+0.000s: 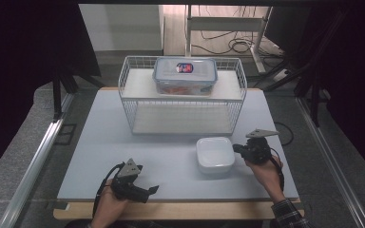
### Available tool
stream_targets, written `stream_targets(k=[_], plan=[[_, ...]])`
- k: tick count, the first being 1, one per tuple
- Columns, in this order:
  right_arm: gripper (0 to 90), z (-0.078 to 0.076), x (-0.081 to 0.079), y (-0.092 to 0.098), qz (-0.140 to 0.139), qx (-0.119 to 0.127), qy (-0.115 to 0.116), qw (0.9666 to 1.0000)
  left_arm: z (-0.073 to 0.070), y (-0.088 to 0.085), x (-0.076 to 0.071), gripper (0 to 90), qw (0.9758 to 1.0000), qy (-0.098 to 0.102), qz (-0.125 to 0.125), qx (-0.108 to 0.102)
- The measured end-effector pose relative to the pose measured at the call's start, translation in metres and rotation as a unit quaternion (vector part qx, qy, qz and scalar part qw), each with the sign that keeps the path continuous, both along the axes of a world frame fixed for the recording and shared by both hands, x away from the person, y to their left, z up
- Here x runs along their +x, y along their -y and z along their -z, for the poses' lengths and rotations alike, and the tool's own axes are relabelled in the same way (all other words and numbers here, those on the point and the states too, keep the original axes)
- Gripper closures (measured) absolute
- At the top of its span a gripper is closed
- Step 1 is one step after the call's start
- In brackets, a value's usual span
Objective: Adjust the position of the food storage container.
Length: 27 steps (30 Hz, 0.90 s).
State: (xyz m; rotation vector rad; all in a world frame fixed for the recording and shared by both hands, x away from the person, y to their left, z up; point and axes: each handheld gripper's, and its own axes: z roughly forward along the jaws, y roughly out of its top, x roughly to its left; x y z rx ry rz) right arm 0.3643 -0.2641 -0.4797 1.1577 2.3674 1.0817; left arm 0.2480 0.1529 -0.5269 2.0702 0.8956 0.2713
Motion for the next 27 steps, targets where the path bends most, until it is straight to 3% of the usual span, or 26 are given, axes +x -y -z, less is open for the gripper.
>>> stream_targets(k=[14, 22, 27], plan=[[88.2, 0.003, -0.023, -0.05, -0.08, 0.012, -0.015, 0.9966, 0.0, 0.0, 0.0, 3.2, 1.0, -0.002, 0.002, 0.002], [88.2, 0.006, -0.027, -0.069, -0.096, 0.017, -0.011, 0.9951, 0.0, 0.001, 0.0, 3.2, 1.0, -0.002, 0.002, 0.003], [83.8, 0.003, -0.029, -0.067, -0.09, 0.001, 0.007, 0.9959, 0.0, -0.001, 0.0, 3.5, 1.0, -0.002, 0.001, 0.004]])
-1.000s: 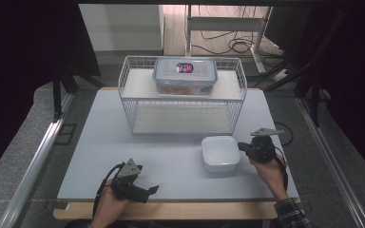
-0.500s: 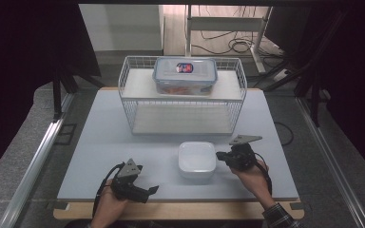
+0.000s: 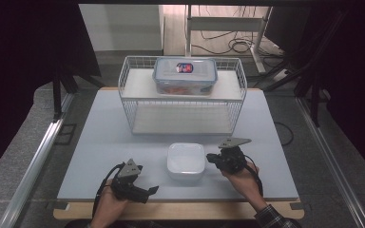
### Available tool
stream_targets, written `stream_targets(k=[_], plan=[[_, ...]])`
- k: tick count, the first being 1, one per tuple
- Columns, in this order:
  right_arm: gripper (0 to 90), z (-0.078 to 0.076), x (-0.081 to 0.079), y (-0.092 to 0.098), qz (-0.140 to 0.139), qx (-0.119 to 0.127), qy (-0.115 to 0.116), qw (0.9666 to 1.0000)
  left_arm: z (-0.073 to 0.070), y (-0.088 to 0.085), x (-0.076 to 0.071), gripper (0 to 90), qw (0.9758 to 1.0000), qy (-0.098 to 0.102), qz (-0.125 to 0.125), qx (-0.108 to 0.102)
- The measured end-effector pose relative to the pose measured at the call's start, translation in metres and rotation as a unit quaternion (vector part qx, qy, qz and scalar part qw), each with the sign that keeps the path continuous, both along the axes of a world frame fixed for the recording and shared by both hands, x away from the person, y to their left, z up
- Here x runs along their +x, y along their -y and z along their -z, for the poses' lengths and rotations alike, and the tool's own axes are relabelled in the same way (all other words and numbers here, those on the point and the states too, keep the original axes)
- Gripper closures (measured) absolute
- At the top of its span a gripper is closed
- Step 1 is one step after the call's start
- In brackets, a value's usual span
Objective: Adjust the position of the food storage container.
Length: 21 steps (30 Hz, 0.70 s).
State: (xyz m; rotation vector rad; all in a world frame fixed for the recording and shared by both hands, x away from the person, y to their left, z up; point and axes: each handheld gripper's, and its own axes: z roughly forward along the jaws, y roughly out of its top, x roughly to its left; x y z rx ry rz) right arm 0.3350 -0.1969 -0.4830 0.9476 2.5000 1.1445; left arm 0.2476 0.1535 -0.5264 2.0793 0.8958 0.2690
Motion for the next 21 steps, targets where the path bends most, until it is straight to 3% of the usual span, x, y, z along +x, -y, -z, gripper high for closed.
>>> stream_targets(k=[4, 9, 11, 16, 21], plan=[[72.4, -0.003, -0.004, 0.01, 0.008, 0.013, 0.01, 0.9998, -0.001, -0.001, 0.0, 4.1, 1.0, -0.001, 0.0, 0.006], [54.5, -0.009, -0.011, 0.022, -0.009, 0.055, 0.014, 0.9983, -0.003, -0.003, 0.0, 4.7, 0.9999, -0.003, -0.005, 0.009], [46.2, -0.01, -0.015, 0.024, -0.015, 0.061, 0.02, 0.9978, -0.003, -0.004, 0.0, 4.8, 0.9999, -0.003, -0.007, 0.01], [23.7, -0.006, -0.023, 0.025, -0.03, 0.061, 0.026, 0.9974, -0.002, -0.004, 0.0, 4.8, 0.9999, 0.0, -0.007, 0.012], [12.6, 0.001, -0.028, 0.025, -0.029, 0.048, 0.025, 0.9981, -0.001, -0.003, 0.0, 4.8, 0.9999, -0.001, -0.006, 0.015]])
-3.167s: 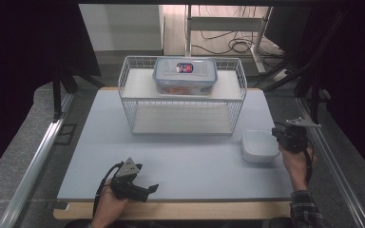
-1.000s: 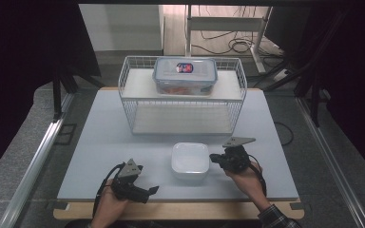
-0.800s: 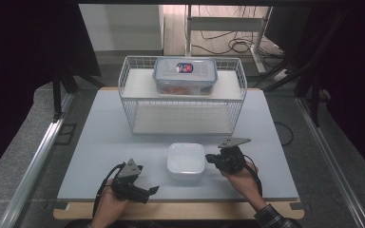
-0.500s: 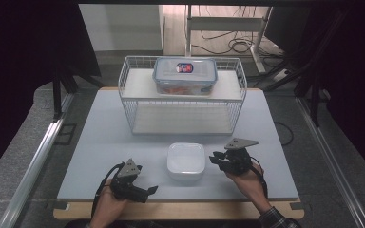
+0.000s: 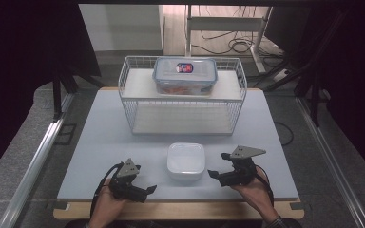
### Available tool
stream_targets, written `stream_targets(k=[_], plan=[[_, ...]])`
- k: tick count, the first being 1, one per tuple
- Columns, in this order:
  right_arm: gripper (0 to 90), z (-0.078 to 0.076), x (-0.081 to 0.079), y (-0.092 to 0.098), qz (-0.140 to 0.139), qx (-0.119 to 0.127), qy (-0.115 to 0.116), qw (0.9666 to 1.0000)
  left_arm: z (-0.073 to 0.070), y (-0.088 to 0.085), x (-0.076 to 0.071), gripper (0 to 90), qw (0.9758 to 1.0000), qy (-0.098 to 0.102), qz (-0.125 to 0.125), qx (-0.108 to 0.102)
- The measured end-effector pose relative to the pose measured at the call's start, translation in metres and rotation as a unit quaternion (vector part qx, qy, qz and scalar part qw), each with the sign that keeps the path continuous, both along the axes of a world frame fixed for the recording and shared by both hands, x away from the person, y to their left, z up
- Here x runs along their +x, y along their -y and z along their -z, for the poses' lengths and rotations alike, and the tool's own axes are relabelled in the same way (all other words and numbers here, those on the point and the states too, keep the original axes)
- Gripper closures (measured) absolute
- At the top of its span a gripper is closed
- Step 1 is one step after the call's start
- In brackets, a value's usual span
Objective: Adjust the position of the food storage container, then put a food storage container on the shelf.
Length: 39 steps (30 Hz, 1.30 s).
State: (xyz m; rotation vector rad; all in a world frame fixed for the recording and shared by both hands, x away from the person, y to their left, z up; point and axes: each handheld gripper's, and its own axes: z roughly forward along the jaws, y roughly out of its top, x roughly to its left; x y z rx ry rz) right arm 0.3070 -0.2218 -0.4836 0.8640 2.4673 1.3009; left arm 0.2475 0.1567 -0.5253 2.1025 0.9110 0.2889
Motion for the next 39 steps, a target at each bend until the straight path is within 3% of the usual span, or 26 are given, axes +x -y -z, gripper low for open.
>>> stream_targets(k=[10, 14, 17, 20, 30, 35, 39], plan=[[4.7, 0.004, 0.003, -0.002, 0.021, -0.005, -0.008, 0.9997, -0.001, 0.002, 0.002, 4.4, 0.9997, -0.022, -0.006, -0.009], [2.1, 0.005, 0.004, -0.004, 0.024, -0.011, -0.008, 0.9996, -0.006, 0.001, 0.006, 3.8, 0.999, -0.028, -0.001, -0.036], [1.8, 0.004, 0.006, -0.007, 0.024, -0.003, -0.025, 0.9994, -0.012, 0.002, 0.012, 4.1, 0.9986, -0.027, 0.002, -0.046], [1.9, 0.001, 0.009, -0.012, 0.019, -0.002, -0.047, 0.9987, -0.017, 0.007, 0.019, 7.5, 0.9989, -0.022, 0.005, -0.041], [14.3, -0.008, 0.019, -0.029, 0.013, -0.009, -0.058, 0.9982, -0.031, 0.022, 0.045, 19.3, 0.9982, -0.014, 0.018, -0.056], [19.9, -0.008, 0.027, -0.034, 0.016, -0.012, -0.055, 0.9983, -0.032, 0.037, 0.065, 19.2, 0.9971, -0.029, 0.032, -0.063], [21.9, -0.009, 0.036, -0.041, 0.014, -0.02, -0.053, 0.9983, -0.032, 0.051, 0.078, 15.4, 0.9975, -0.034, 0.038, -0.049]])
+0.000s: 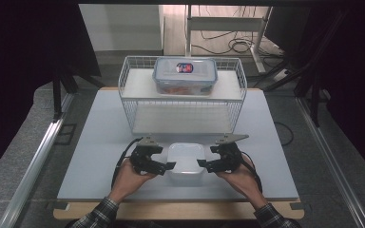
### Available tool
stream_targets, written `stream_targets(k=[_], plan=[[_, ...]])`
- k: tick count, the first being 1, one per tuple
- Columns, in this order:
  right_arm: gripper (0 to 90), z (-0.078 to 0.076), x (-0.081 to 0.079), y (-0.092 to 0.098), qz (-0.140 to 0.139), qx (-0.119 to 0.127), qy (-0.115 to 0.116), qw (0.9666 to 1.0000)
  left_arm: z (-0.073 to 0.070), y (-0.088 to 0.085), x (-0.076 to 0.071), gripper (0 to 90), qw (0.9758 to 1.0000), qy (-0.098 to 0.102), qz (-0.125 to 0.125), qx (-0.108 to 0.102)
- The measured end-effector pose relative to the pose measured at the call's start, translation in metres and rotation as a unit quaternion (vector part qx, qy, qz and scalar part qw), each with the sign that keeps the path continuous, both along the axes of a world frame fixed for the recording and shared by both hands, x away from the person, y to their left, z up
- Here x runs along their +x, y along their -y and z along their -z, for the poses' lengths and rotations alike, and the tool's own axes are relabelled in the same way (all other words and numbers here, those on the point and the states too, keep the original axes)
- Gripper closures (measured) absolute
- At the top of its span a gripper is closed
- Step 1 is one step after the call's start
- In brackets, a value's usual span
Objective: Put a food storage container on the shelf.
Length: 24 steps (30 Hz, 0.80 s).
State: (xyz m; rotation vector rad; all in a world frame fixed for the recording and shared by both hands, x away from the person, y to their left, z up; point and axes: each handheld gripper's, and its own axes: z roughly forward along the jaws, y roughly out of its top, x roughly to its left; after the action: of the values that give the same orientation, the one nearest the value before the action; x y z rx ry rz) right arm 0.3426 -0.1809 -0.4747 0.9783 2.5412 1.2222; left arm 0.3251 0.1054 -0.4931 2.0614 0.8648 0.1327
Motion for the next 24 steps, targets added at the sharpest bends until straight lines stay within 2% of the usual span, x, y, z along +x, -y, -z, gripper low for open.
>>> stream_targets(k=[4, 6, 9, 12, 15, 16, 17, 20, 22, 24], plan=[[21.8, 0.003, 0.005, -0.007, 0.0, -0.007, -0.002, 1.0, 0.005, 0.008, 0.006, 14.2, 1.0, -0.003, 0.003, 0.006], [20.2, 0.007, 0.006, -0.008, 0.001, -0.012, -0.006, 0.9999, 0.008, 0.008, 0.008, 11.9, 0.9999, -0.012, 0.004, -0.004], [18.1, 0.01, 0.009, -0.005, 0.007, 0.004, -0.029, 0.9995, 0.012, 0.006, 0.01, 8.7, 0.9993, -0.031, 0.004, -0.022], [17.4, 0.012, 0.011, -0.004, 0.008, 0.013, -0.049, 0.9987, 0.018, 0.007, 0.012, 8.8, 0.9973, -0.054, 0.017, -0.047], [21.2, 0.014, 0.01, -0.003, -0.001, 0.025, -0.069, 0.9973, 0.018, 0.007, 0.011, 8.8, 0.997, -0.059, 0.014, -0.049], [25.5, 0.014, 0.01, -0.003, -0.008, 0.032, -0.08, 0.9963, 0.018, 0.007, 0.01, 10.1, 0.9968, -0.06, 0.015, -0.051], [24.6, 0.014, 0.009, -0.003, -0.012, 0.035, -0.087, 0.9955, 0.017, 0.006, 0.01, 11.9, 0.9966, -0.061, 0.017, -0.052], [28.3, 0.013, 0.007, -0.002, -0.004, 0.033, -0.102, 0.9942, 0.017, 0.001, 0.007, 17.9, 0.9957, -0.069, 0.02, -0.059], [33.2, 0.012, 0.006, 0.001, 0.001, 0.038, -0.117, 0.9924, 0.017, -0.006, 0.004, 24.2, 0.9946, -0.077, 0.023, -0.066], [39.7, 0.01, 0.002, 0.004, 0.0, 0.042, -0.124, 0.9914, 0.015, -0.01, 0.0, 31.6, 0.9946, -0.075, 0.021, -0.069]])
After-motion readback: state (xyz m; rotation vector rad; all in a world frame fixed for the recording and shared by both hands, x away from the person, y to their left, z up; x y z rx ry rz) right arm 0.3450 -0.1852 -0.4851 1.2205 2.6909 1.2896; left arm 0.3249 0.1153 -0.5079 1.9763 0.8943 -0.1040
